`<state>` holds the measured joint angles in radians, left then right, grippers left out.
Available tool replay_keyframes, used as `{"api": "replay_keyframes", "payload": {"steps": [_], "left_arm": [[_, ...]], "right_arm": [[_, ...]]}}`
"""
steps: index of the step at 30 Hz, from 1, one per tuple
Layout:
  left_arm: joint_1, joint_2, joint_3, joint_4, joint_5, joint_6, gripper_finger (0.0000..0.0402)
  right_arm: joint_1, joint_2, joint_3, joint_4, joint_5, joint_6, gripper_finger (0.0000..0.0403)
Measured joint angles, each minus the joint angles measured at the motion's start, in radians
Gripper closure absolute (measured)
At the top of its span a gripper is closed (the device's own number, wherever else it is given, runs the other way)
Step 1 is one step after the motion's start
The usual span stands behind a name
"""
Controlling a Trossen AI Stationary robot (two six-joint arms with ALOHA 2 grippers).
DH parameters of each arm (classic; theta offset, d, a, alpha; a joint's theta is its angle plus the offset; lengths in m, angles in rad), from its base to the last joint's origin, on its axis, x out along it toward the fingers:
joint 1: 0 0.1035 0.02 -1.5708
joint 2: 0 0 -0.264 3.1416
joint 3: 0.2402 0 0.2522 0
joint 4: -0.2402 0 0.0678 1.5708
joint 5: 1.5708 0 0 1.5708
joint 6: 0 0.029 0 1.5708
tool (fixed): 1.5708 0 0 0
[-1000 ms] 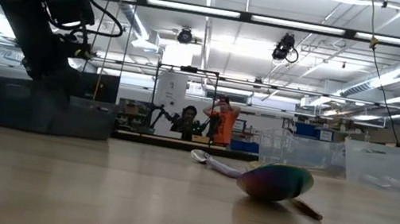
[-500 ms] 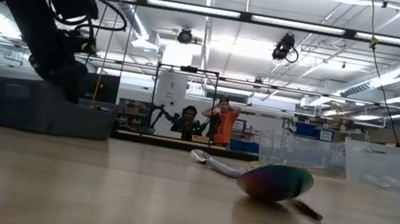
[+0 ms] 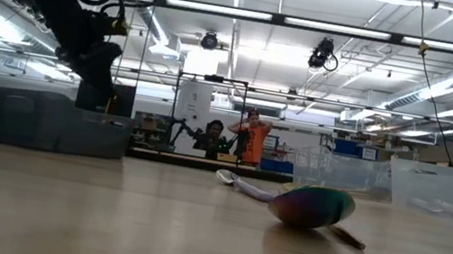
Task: Sort silverware by color (type)
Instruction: Put the purple spoon into the bottom transparent bin
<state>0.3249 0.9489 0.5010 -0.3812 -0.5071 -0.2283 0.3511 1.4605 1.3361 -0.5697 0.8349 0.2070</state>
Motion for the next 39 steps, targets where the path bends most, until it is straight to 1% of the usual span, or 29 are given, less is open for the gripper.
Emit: {"api": "replay_keyframes", "payload": {"steps": [16, 20, 26, 28, 31, 34, 37, 39], "left_arm": [[-0.203, 0.000, 0.012, 0.113, 0.000, -0.038, 0.0249], [-0.258, 0.000, 0.012, 0.207, 0.000, -0.010, 0.0249], [-0.319, 0.000, 0.012, 0.414, 0.000, 0.039, 0.0249], [-0.329, 0.000, 0.012, 0.449, 0.000, 0.034, 0.0249], [-0.342, 0.000, 0.012, 0.459, 0.000, 0.008, 0.0249], [-0.352, 0.000, 0.012, 0.469, 0.004, 0.008, 0.0249], [-0.352, 0.000, 0.012, 0.512, 0.008, 0.050, 0.0249], [-0.351, 0.000, 0.012, 0.541, 0.021, 0.082, 0.0249]], "right_arm": [[0.000, 0.000, 0.000, 0.000, 0.000, 0.002, 0.0197], [0.000, 0.000, 0.000, 0.013, 0.000, 0.002, 0.0197], [0.000, 0.000, 0.000, 0.018, 0.000, 0.051, 0.0197], [0.000, 0.000, 0.000, 0.027, 0.000, 0.073, 0.0197], [-0.005, 0.010, 0.000, 0.050, -0.001, 0.094, 0.0197], [-0.015, 0.027, -0.001, 0.090, -0.041, 0.108, 0.0197], [-0.030, 0.050, -0.001, 0.145, -0.093, 0.106, 0.0197], [-0.035, 0.069, -0.001, 0.172, -0.107, 0.106, 0.0197]]}}
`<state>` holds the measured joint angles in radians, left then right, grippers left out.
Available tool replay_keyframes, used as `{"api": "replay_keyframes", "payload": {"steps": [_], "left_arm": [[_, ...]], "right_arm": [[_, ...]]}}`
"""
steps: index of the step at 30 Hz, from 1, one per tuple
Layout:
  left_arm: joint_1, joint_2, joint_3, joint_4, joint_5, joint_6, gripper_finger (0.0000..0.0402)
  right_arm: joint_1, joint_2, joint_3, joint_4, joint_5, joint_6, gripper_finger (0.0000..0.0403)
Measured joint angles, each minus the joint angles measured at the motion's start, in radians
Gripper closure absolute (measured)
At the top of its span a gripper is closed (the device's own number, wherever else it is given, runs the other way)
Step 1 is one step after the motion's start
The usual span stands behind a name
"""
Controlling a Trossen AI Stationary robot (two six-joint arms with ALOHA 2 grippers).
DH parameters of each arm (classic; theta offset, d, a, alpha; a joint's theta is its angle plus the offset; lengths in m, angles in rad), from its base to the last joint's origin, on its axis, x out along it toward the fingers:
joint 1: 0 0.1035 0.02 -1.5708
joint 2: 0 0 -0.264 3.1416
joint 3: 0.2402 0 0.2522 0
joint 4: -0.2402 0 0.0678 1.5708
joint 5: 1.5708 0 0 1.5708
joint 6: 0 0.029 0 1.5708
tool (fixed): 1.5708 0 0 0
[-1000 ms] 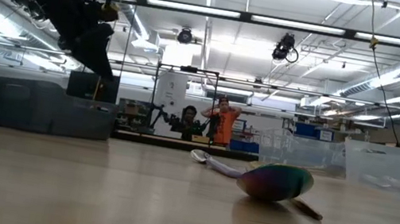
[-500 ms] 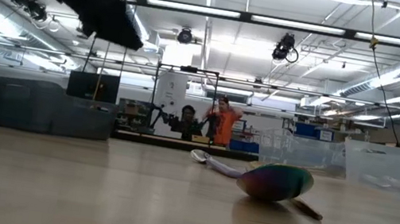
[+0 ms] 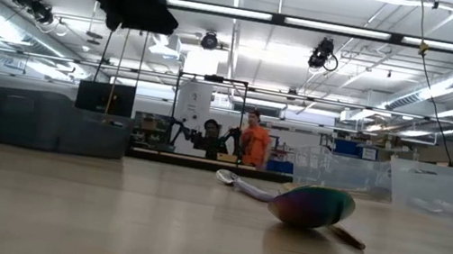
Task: Sort silverware by color (type)
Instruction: Put the purple spoon into the bottom transparent bin
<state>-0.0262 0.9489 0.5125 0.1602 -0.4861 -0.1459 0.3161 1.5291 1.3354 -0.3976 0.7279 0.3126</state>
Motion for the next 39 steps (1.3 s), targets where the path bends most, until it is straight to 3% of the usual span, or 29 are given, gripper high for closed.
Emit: {"api": "replay_keyframes", "payload": {"steps": [11, 39], "left_arm": [[-0.007, 0.000, 0.000, 0.089, 0.228, 0.098, 0.0249], [-0.006, 0.000, 0.000, 0.112, 0.230, 0.105, 0.0249]], "right_arm": [[-0.001, 0.089, 0.000, 0.140, -0.040, 0.009, 0.0197], [0.006, 0.106, -0.018, 0.131, -0.012, 0.164, 0.0197]]}}
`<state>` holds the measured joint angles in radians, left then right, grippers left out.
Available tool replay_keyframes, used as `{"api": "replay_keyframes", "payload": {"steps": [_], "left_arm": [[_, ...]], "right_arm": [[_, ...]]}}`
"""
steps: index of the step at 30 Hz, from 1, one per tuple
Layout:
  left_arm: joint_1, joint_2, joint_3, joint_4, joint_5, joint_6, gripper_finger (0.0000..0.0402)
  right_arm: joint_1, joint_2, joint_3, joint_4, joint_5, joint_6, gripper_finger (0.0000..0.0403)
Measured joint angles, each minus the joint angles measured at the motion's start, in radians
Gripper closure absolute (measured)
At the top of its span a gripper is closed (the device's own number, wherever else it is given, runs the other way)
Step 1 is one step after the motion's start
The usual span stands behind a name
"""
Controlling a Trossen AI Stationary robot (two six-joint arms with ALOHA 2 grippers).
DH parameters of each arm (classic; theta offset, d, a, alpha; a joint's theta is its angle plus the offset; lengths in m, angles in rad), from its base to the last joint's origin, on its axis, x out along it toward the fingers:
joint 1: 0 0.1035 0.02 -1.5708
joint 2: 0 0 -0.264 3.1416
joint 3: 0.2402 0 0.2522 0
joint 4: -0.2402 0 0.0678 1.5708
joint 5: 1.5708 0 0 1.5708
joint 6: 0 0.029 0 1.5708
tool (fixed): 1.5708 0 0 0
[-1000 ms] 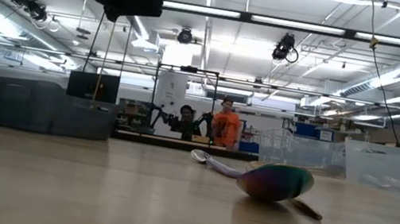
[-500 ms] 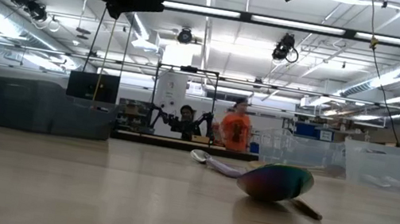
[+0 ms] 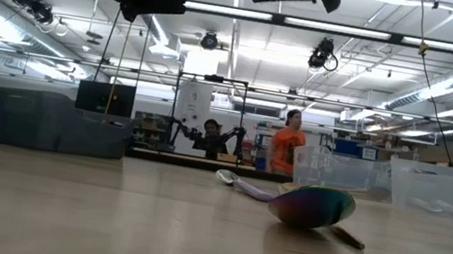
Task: Sort silverware by color (type)
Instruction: Put the purple spoon into the bottom transparent bin
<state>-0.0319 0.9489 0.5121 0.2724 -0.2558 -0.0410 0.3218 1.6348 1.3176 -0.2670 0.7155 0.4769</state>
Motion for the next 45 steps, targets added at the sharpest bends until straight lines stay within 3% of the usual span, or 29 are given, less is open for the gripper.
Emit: {"api": "replay_keyframes", "payload": {"steps": [14, 35, 45], "left_arm": [[0.000, 0.000, 0.000, -0.001, 0.000, -0.001, 0.0249], [0.000, 0.000, 0.000, -0.001, 0.000, -0.026, 0.0249], [0.000, -0.001, -0.002, -0.010, 0.000, -0.026, 0.0249]], "right_arm": [[-0.014, 0.000, -0.165, 0.056, 0.022, 0.163, 0.0197], [-0.044, 0.003, -0.211, 0.089, 0.004, 0.183, 0.0197], [-0.053, 0.114, -0.210, 0.146, -0.059, 0.179, 0.0197]]}}
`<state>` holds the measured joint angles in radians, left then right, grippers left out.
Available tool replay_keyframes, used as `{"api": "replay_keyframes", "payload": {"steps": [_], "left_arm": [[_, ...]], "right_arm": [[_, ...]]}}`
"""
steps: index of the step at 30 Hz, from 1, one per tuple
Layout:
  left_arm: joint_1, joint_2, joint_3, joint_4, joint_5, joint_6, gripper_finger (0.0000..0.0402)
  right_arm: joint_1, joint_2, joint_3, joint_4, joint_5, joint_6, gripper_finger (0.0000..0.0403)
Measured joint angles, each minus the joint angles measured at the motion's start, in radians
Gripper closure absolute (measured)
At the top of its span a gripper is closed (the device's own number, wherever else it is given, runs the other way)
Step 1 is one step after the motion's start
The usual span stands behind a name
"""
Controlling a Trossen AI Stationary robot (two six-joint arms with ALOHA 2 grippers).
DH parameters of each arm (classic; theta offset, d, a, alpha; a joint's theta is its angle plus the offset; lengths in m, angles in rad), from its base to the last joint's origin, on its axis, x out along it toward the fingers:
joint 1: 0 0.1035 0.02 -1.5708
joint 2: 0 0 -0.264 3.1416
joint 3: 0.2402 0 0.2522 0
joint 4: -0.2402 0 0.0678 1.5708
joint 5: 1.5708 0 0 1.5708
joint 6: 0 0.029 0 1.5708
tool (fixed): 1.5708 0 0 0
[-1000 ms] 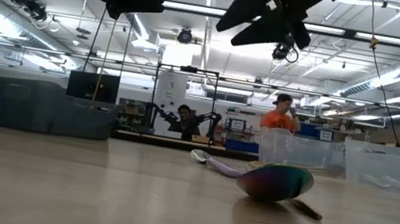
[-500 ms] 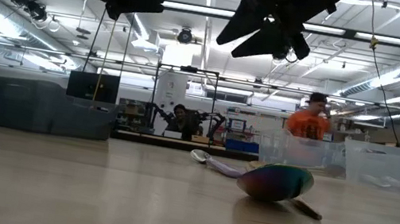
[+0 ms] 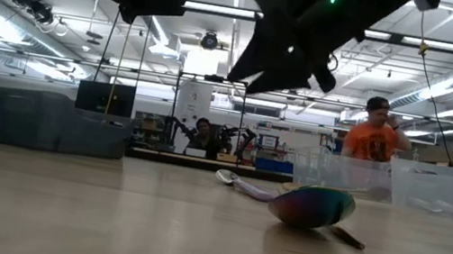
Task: Sort silverware by color (type)
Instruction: Put the purple spoon into the bottom transparent bin
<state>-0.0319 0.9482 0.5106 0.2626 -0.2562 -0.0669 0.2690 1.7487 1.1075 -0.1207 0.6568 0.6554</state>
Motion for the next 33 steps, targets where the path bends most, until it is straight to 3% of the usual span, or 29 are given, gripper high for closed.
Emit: {"api": "replay_keyframes", "payload": {"steps": [9, 21, 33], "left_arm": [[0.002, 0.000, 0.000, -0.006, 0.000, 0.000, 0.0249], [0.003, 0.000, 0.001, -0.010, 0.000, 0.000, 0.0249], [0.003, 0.000, 0.001, -0.038, -0.001, 0.008, 0.0249]], "right_arm": [[-0.028, 0.098, 0.025, -0.015, -0.090, 0.079, 0.0197], [-0.053, 0.220, 0.202, -0.265, -0.187, 0.119, 0.0213], [-0.069, 0.246, 0.227, -0.370, -0.201, 0.156, 0.0219]]}}
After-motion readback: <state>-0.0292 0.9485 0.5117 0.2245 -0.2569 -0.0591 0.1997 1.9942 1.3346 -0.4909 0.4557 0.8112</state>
